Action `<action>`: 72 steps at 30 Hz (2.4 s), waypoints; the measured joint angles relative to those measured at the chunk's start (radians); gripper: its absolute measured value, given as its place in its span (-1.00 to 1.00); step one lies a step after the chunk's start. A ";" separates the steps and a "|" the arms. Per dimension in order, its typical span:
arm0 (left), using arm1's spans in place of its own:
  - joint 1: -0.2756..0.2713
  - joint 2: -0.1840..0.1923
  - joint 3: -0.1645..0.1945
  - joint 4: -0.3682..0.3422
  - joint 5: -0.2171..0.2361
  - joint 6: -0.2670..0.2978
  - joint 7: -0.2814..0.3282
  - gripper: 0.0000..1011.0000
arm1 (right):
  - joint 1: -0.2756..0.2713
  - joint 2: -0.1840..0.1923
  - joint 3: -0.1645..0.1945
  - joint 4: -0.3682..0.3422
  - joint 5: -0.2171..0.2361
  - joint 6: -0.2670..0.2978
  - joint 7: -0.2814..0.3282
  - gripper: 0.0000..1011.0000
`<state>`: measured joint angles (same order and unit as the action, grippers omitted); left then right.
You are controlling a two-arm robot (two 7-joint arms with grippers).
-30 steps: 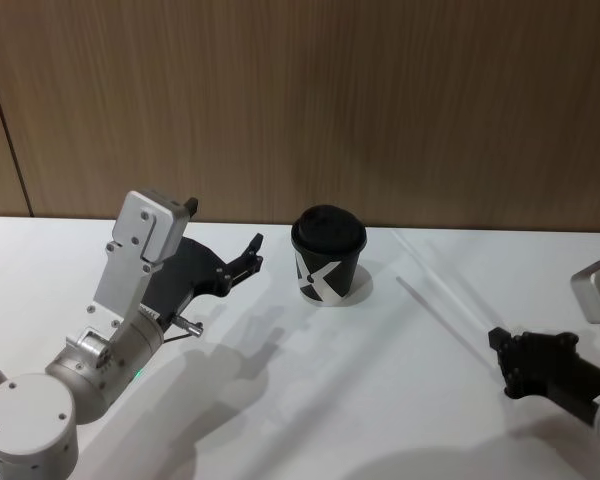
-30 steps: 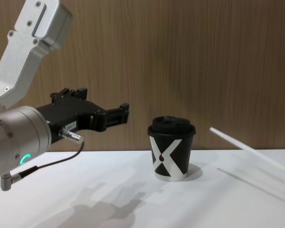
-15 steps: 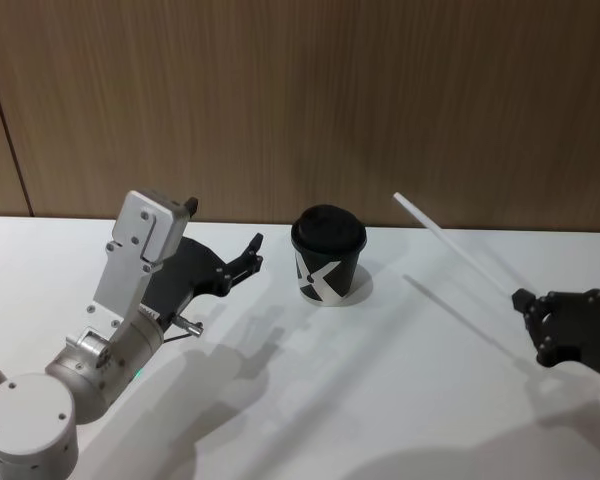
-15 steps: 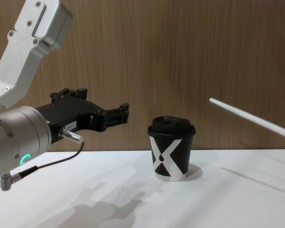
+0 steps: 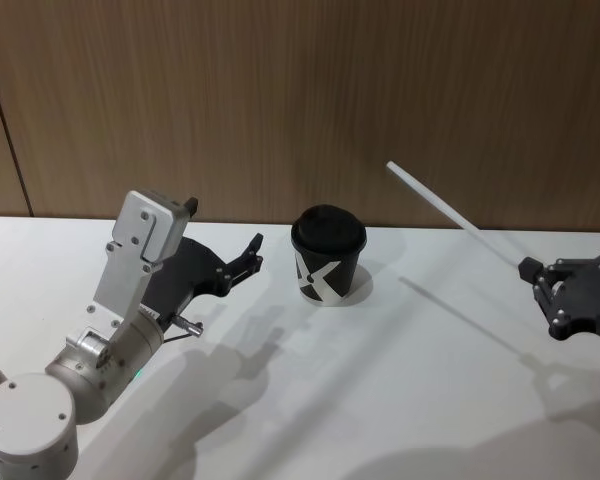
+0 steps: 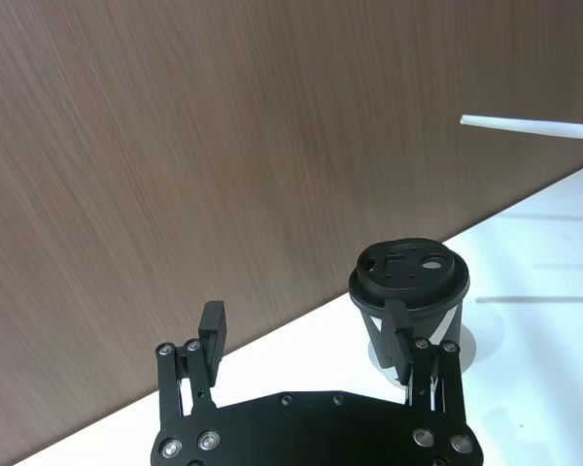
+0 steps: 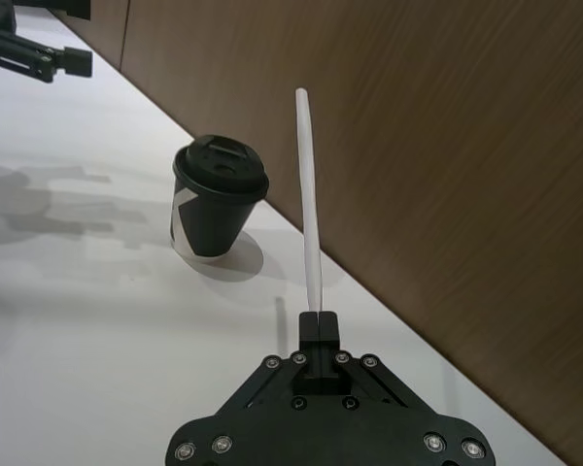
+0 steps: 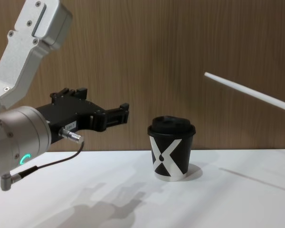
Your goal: Pick up the straw with one hand, pass it to the other hand, and insert it into the cup.
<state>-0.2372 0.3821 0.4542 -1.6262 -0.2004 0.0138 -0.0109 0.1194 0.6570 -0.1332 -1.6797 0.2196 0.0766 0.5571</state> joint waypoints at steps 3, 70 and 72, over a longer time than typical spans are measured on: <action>0.000 0.000 0.000 0.000 0.000 0.000 0.000 0.98 | 0.011 0.004 -0.005 0.002 0.006 -0.017 0.014 -1.00; -0.010 -0.008 -0.030 -0.008 -0.121 -0.013 -0.130 0.98 | 0.111 -0.018 -0.109 -0.048 0.061 -0.037 0.071 -1.00; -0.011 -0.010 -0.035 -0.009 -0.140 -0.013 -0.147 0.98 | 0.111 -0.018 -0.109 -0.048 0.061 -0.037 0.071 -1.00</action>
<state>-0.2481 0.3719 0.4196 -1.6351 -0.3401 0.0004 -0.1584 0.2303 0.6391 -0.2423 -1.7277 0.2805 0.0395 0.6279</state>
